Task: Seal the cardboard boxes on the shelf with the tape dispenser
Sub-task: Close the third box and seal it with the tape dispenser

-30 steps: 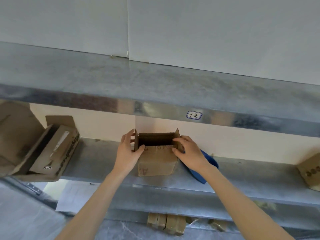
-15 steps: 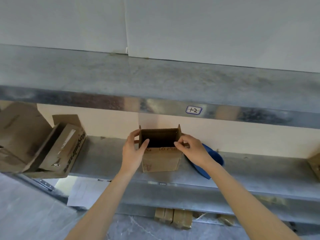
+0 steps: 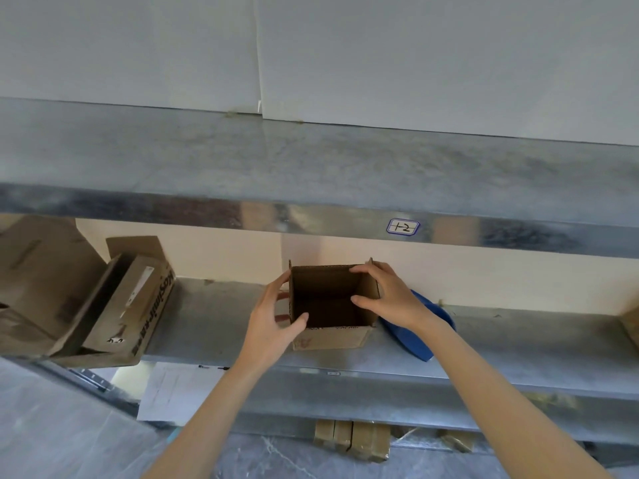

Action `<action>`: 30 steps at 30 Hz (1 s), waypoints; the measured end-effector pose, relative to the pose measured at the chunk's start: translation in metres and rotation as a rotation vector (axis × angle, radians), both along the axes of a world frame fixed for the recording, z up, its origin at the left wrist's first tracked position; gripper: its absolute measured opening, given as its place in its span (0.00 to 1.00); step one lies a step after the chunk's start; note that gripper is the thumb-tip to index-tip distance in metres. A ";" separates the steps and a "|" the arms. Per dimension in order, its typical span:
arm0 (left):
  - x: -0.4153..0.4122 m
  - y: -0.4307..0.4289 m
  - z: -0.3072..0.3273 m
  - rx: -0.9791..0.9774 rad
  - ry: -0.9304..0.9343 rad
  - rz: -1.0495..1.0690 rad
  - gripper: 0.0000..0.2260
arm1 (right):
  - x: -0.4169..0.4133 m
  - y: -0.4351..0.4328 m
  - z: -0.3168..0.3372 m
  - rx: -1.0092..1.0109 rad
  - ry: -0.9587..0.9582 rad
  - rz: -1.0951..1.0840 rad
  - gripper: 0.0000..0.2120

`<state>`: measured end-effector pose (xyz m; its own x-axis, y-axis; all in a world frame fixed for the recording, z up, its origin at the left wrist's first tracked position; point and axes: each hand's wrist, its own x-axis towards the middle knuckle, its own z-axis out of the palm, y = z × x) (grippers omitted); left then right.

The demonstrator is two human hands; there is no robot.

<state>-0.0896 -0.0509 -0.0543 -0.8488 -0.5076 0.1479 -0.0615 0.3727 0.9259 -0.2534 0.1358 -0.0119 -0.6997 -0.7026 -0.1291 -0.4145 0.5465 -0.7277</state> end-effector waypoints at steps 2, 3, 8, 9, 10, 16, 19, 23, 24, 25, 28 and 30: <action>0.003 -0.002 -0.004 -0.050 -0.023 -0.031 0.33 | 0.001 -0.002 -0.001 -0.058 0.021 -0.041 0.25; 0.004 -0.003 -0.006 -0.087 -0.035 -0.059 0.33 | 0.001 -0.003 -0.002 -0.081 0.032 -0.062 0.24; 0.005 -0.006 -0.006 -0.158 -0.034 -0.141 0.28 | 0.004 -0.007 -0.006 -0.090 0.051 -0.133 0.25; 0.005 -0.007 -0.004 -0.158 -0.045 -0.154 0.26 | 0.005 -0.008 -0.008 -0.089 0.039 -0.131 0.24; 0.004 -0.008 -0.002 -0.155 -0.065 -0.173 0.25 | 0.006 -0.008 -0.009 -0.083 0.023 -0.121 0.24; -0.003 -0.020 0.004 -0.119 -0.294 -0.234 0.35 | 0.006 0.002 -0.013 -0.071 -0.103 -0.048 0.22; -0.005 -0.025 0.001 -0.179 -0.309 -0.247 0.35 | 0.010 0.003 -0.013 0.004 -0.106 0.022 0.20; -0.011 -0.030 -0.002 -0.133 -0.224 -0.202 0.27 | 0.011 0.002 -0.011 0.065 -0.084 0.057 0.27; -0.012 -0.032 -0.003 -0.121 -0.208 -0.175 0.26 | 0.010 0.003 -0.010 0.054 -0.086 0.042 0.27; -0.013 -0.033 -0.005 -0.116 -0.193 -0.149 0.26 | 0.009 0.005 -0.012 0.044 -0.069 0.023 0.27; -0.016 -0.032 -0.010 -0.154 -0.101 -0.073 0.30 | 0.005 0.005 -0.022 -0.022 0.030 -0.046 0.30; -0.018 -0.031 -0.013 -0.202 -0.054 -0.019 0.37 | 0.005 0.003 -0.026 -0.066 0.051 -0.100 0.36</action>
